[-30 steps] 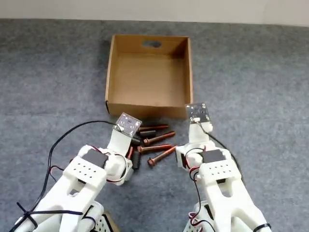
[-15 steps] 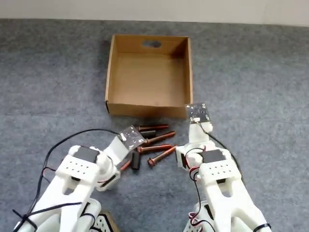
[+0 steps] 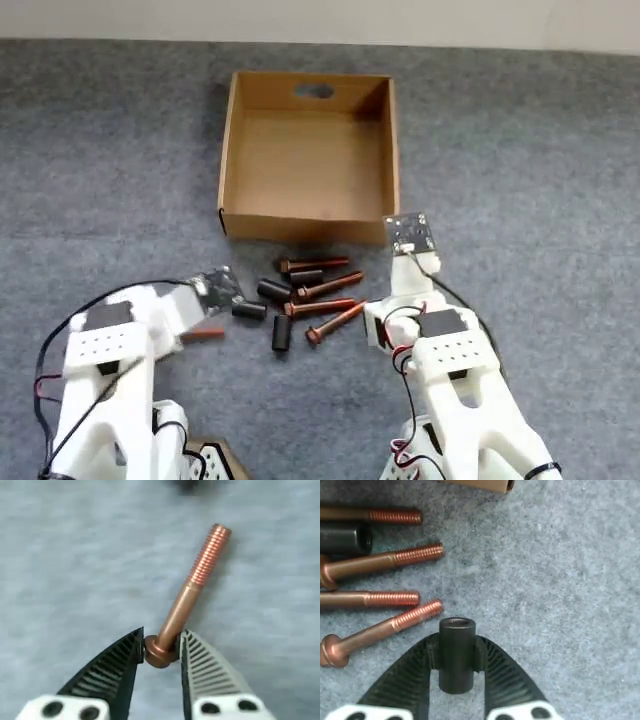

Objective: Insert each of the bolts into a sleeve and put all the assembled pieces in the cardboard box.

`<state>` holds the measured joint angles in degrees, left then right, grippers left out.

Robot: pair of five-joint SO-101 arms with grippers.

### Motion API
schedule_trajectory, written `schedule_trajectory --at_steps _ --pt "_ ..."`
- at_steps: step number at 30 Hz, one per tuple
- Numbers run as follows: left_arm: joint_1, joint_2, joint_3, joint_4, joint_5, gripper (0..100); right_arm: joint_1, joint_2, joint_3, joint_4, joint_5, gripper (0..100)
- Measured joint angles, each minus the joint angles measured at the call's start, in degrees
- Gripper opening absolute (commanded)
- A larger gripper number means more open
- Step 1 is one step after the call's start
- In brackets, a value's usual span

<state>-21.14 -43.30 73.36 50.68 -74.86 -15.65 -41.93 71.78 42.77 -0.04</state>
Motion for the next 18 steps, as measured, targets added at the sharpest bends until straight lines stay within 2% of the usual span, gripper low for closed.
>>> schedule_trajectory --at_steps 5,12,15,18 --pt "-4.31 0.0 1.76 -13.63 -0.62 6 0.0 0.0 0.0 0.0 0.0 0.5" --pt "-5.45 0.0 12.31 -31.91 -0.79 9 0.0 0.0 0.0 0.0 0.0 0.5" --pt "-5.45 0.0 16.35 -39.47 -0.79 14 0.0 0.0 0.0 0.0 0.0 0.5" --pt "-6.33 -0.09 18.11 -43.43 -0.79 21 0.0 0.0 0.0 0.0 0.0 0.5"
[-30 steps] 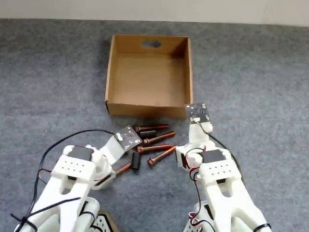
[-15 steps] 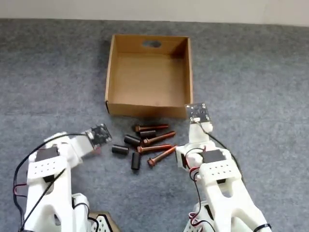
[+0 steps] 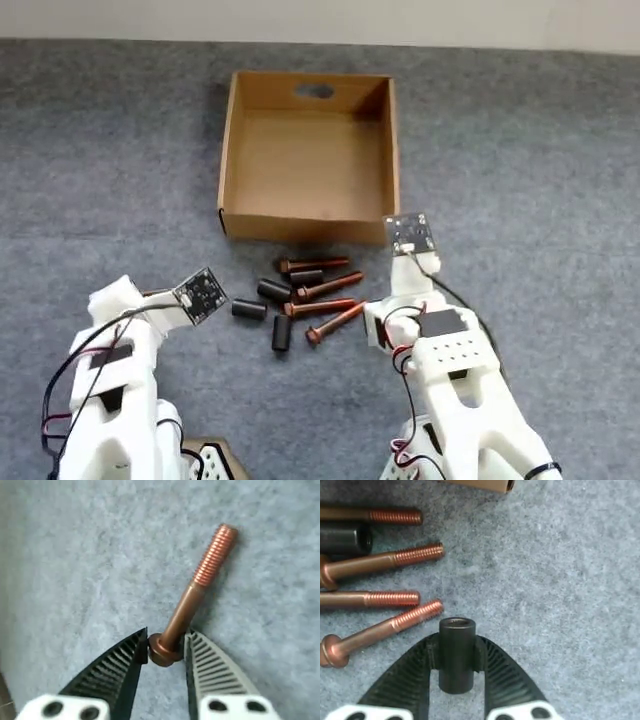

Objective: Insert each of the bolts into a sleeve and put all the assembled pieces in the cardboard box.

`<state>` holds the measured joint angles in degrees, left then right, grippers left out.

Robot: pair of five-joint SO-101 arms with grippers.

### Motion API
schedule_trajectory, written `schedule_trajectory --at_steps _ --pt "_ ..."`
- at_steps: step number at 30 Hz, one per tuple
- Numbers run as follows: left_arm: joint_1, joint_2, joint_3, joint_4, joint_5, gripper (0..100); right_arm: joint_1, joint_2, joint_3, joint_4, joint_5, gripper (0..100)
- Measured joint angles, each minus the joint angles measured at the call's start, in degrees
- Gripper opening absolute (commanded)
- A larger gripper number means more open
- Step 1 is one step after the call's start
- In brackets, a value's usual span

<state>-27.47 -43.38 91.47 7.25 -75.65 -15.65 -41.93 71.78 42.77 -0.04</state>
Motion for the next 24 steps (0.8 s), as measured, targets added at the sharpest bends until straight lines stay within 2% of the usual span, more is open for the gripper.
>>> schedule_trajectory --at_steps 10,12,16,20,24 --pt "-6.07 0.0 -2.02 -1.58 0.09 21 0.0 0.0 0.0 0.0 0.0 0.5" --pt "-6.33 0.0 -2.11 -1.58 2.37 21 0.0 0.0 0.0 0.0 0.0 0.5" --pt "-6.42 -0.26 -3.6 -1.58 14.24 21 0.0 0.0 0.0 0.0 0.0 0.5" --pt "-6.42 -4.92 -5.8 0.09 32.62 21 0.0 0.0 0.0 0.0 0.0 0.5" --pt "-6.77 -13.1 -9.41 13.45 48.79 21 0.0 0.0 0.0 0.0 0.0 0.5"
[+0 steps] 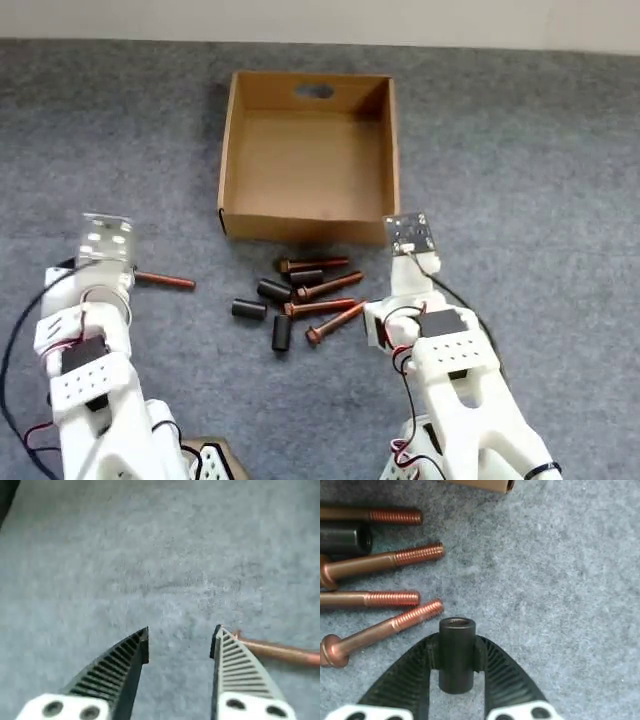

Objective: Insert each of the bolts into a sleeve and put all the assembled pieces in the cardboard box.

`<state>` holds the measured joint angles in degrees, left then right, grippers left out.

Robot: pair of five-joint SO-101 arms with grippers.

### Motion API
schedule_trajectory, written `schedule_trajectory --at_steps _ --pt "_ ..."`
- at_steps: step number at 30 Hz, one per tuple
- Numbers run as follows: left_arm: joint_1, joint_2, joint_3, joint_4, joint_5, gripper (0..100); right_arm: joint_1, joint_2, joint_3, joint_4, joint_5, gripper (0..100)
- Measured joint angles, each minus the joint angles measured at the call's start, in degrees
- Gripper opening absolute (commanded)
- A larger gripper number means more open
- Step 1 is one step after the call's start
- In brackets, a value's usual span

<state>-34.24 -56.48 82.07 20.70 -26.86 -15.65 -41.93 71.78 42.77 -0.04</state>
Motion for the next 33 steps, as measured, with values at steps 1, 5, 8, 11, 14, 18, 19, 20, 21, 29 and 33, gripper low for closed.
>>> schedule_trajectory --at_steps 1,5,8,11,14,18,19,20,21,29,33 --pt "0.09 -2.29 -1.23 5.1 2.29 22 0.0 0.0 0.0 0.0 0.0 0.5" --pt "4.84 -10.64 -4.75 25.41 7.3 22 0.0 0.0 0.0 0.0 0.0 0.5" --pt "8.79 -13.71 -5.01 32.7 11.43 22 0.0 0.0 0.0 0.0 0.0 0.5" --pt "10.55 -13.01 -5.01 34.81 16.97 25 0.0 0.0 0.0 0.0 0.0 0.5" --pt "10.99 -8.53 -7.12 34.9 22.51 27 0.0 0.0 0.0 0.0 0.0 0.5" --pt "11.16 2.37 -13.54 35.08 28.48 27 0.0 0.0 0.0 0.0 0.0 0.5" --pt "11.16 5.71 -15.56 35.08 30.15 27 0.0 0.0 0.0 0.0 0.0 0.5" --pt "11.16 9.05 -17.49 35.08 31.91 27 0.0 0.0 0.0 0.0 0.0 0.5" --pt "11.16 12.4 -19.69 35.08 34.11 27 0.0 0.0 0.0 0.0 0.0 0.5" --pt "11.16 35.96 -29.27 35.08 51.87 28 0.0 0.0 0.0 0.0 0.0 0.5" --pt "11.16 43.43 -34.46 35.08 53.36 28 0.0 0.0 0.0 0.0 0.0 0.5"
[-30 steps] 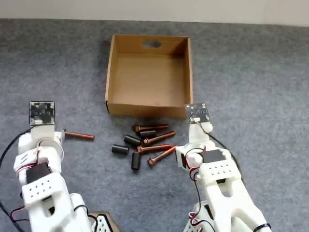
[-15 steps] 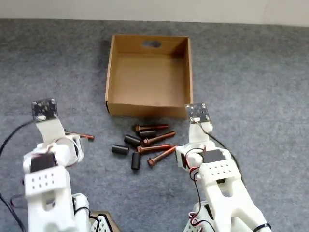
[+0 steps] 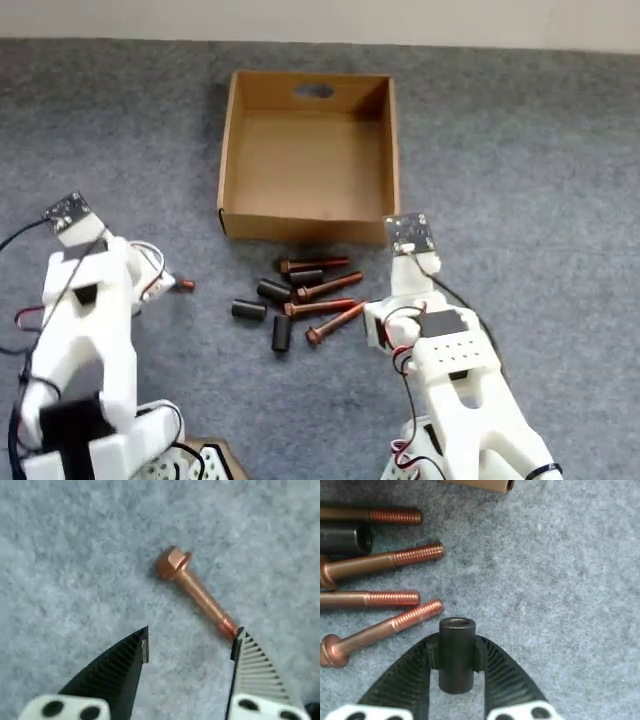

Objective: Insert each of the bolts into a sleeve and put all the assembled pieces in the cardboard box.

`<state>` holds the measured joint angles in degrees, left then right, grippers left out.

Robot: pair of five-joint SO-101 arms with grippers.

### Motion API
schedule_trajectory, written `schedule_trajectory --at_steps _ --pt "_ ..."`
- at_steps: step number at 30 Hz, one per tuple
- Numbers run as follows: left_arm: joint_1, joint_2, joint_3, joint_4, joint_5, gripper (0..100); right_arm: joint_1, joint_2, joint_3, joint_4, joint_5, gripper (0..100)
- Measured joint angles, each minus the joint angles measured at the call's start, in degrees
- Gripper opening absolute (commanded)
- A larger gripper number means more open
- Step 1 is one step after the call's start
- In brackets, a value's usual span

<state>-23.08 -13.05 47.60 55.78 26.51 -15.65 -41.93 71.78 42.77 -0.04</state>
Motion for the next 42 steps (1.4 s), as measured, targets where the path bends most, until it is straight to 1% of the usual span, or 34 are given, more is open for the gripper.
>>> schedule_trajectory --at_steps 8,12,14,19,21,25,27,29,32,37,42 --pt "0.0 9.14 -8.7 -0.09 0.09 27 0.0 0.0 0.0 0.0 0.0 0.5" --pt "0.0 14.51 -10.9 -0.09 0.0 27 0.0 0.0 0.0 0.0 0.0 0.5" --pt "0.0 16.79 -12.4 0.18 -1.85 23 0.0 0.0 0.0 0.0 0.0 0.5" --pt "0.35 19.78 -17.41 3.16 -9.85 0 0.0 0.0 0.0 0.0 0.0 0.5" --pt "0.62 20.04 -18.29 5.71 -13.19 3 0.0 0.0 0.0 0.0 0.0 0.5" --pt "0.26 20.22 -18.81 10.37 -20.04 1 0.0 0.0 0.0 0.0 0.0 0.5" --pt "-0.26 20.22 -18.81 11.87 -25.67 1 0.0 0.0 0.0 0.0 0.0 0.5" --pt "-1.41 20.22 -18.81 12.57 -32.79 1 0.0 0.0 0.0 0.0 0.0 0.5" --pt "-4.84 20.22 -18.81 12.66 -43.87 1 0.0 0.0 0.0 0.0 0.0 0.5" --pt "-12.13 20.22 -18.37 7.82 -52.57 1 0.0 0.0 0.0 0.0 0.0 0.5" --pt "-13.71 20.04 -16.97 6.77 -58.02 1 0.0 0.0 0.0 0.0 0.0 0.5"
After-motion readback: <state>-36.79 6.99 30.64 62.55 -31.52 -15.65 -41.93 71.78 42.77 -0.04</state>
